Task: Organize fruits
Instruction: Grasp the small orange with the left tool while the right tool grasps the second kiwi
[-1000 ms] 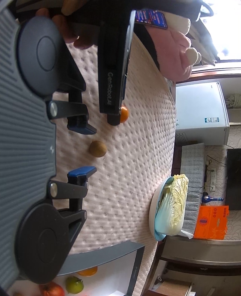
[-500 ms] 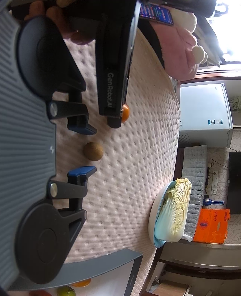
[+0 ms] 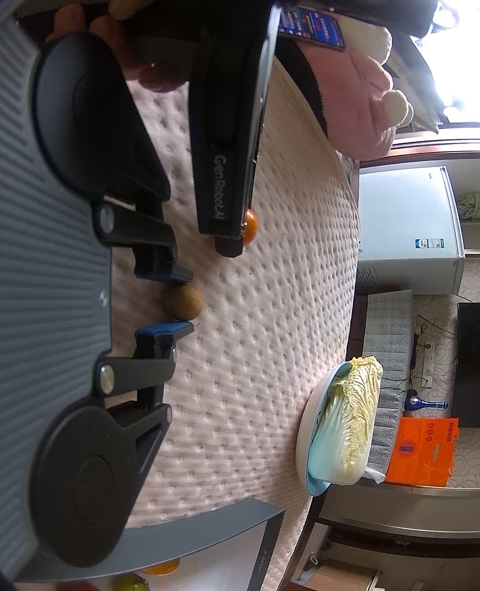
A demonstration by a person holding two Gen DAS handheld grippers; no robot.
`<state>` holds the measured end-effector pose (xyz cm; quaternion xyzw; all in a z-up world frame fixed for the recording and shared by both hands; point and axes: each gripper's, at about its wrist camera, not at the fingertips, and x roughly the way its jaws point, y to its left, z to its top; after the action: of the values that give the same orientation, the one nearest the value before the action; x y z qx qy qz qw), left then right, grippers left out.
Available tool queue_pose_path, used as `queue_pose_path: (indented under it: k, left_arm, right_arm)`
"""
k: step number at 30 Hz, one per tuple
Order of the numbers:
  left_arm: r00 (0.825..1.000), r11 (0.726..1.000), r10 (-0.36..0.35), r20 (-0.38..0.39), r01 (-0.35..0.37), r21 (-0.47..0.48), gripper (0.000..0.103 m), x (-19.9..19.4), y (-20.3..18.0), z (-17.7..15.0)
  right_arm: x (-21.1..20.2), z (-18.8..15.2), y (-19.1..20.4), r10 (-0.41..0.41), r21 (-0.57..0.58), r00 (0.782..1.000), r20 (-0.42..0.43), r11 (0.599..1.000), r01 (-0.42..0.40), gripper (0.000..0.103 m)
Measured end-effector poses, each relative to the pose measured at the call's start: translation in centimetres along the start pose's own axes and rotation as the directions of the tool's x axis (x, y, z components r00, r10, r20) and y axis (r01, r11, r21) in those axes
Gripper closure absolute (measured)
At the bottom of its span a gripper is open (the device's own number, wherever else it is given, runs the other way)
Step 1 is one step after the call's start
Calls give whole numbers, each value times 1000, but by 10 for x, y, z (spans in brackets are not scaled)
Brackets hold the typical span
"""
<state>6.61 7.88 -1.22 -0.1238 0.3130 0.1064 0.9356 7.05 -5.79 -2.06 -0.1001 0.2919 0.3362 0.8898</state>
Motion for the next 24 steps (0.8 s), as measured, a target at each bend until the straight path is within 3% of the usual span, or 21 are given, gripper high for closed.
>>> queue_pose_path:
  k: [13, 24]
  left_arm:
    - [1000, 1000, -2, 22, 2, 18, 65, -22, -26, 6]
    - [997, 997, -44, 66, 40, 64, 65, -50, -64, 12]
  right_arm:
    - [-42, 1, -14, 2, 25, 1000, 30, 1000, -3, 78]
    - [-92, -8, -49, -24, 128, 998, 63, 992, 15, 78]
